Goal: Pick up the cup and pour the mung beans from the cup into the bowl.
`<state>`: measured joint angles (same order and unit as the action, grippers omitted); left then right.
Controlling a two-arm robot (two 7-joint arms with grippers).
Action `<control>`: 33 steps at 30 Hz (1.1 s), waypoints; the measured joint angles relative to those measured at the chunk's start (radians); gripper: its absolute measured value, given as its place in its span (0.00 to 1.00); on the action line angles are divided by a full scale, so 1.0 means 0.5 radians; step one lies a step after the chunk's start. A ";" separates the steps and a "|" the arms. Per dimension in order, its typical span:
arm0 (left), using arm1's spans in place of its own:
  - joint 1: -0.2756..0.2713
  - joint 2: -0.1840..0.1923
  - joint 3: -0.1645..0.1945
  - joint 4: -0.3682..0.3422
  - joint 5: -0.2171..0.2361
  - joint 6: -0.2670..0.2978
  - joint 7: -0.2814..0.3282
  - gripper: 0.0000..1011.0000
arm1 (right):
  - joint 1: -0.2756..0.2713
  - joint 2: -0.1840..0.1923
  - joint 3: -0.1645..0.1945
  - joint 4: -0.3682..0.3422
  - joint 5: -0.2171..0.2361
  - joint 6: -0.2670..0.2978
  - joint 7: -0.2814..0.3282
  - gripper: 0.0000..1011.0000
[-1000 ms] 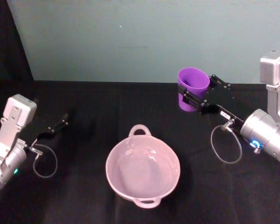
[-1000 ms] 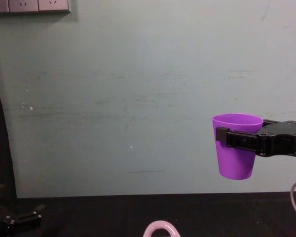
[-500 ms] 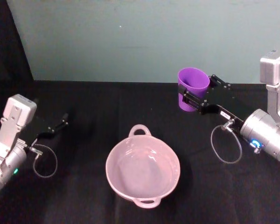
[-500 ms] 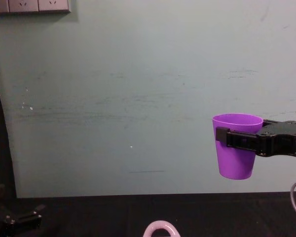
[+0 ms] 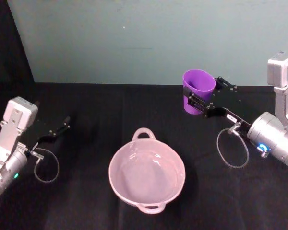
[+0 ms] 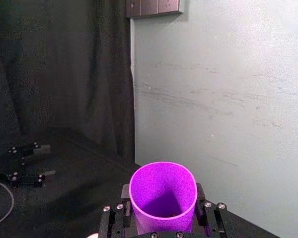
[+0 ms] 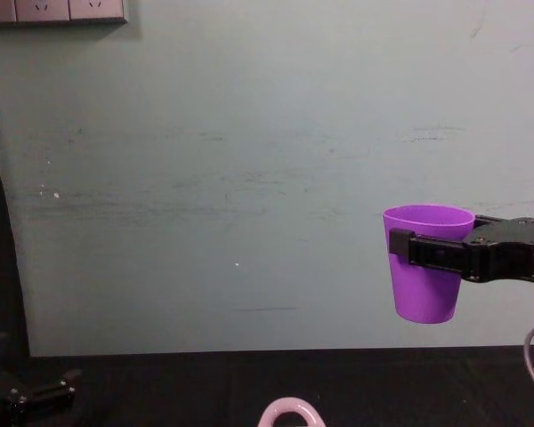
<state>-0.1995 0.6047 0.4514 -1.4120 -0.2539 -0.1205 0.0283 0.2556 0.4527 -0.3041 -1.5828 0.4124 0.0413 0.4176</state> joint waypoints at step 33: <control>0.000 0.000 0.000 0.000 0.000 0.000 0.000 1.00 | 0.000 0.000 0.000 0.000 0.000 0.000 0.000 0.72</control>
<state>-0.1995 0.6047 0.4514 -1.4120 -0.2539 -0.1205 0.0283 0.2556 0.4527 -0.3041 -1.5828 0.4124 0.0414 0.4176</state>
